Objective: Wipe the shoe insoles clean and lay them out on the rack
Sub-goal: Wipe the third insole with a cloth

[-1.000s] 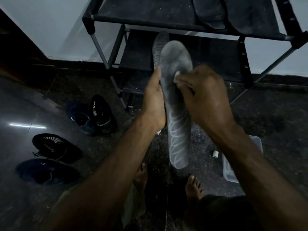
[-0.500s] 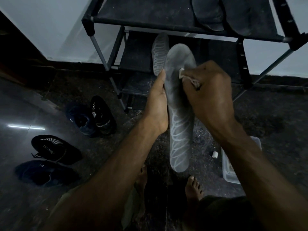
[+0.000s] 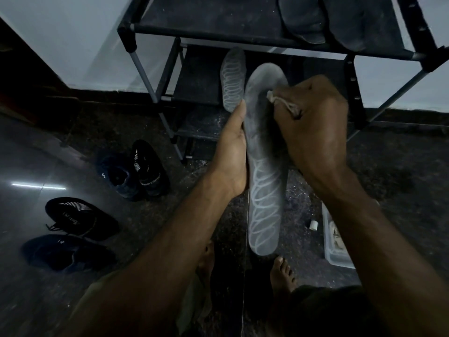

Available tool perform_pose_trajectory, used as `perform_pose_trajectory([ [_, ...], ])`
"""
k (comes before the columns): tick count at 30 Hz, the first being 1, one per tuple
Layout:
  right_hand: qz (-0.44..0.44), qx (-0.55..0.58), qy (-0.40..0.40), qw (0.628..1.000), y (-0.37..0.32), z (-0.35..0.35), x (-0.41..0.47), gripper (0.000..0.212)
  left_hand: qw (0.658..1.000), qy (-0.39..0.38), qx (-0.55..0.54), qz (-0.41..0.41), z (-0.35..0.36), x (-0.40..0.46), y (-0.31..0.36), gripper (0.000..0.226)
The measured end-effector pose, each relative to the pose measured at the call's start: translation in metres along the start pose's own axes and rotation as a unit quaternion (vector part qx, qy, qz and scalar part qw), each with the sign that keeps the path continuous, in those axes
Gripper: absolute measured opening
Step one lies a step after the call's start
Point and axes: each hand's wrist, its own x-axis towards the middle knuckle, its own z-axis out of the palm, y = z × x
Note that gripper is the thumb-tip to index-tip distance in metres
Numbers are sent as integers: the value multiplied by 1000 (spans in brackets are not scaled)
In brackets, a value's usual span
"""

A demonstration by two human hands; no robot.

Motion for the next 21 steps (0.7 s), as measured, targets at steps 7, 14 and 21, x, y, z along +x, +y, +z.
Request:
perform_pose_trajectory([
  [7,-39,59,-120,990,-17,0,-10,14,999,32,-15,7,-8,0,7,60],
  [14,-2,-8,20,1000,0,2,-2,25,1000,5,-2,-8,0,0,1,52],
  [21,6,30,-75,997,-5,0,-6,14,1000,28,14,-2,-5,2,1,55],
])
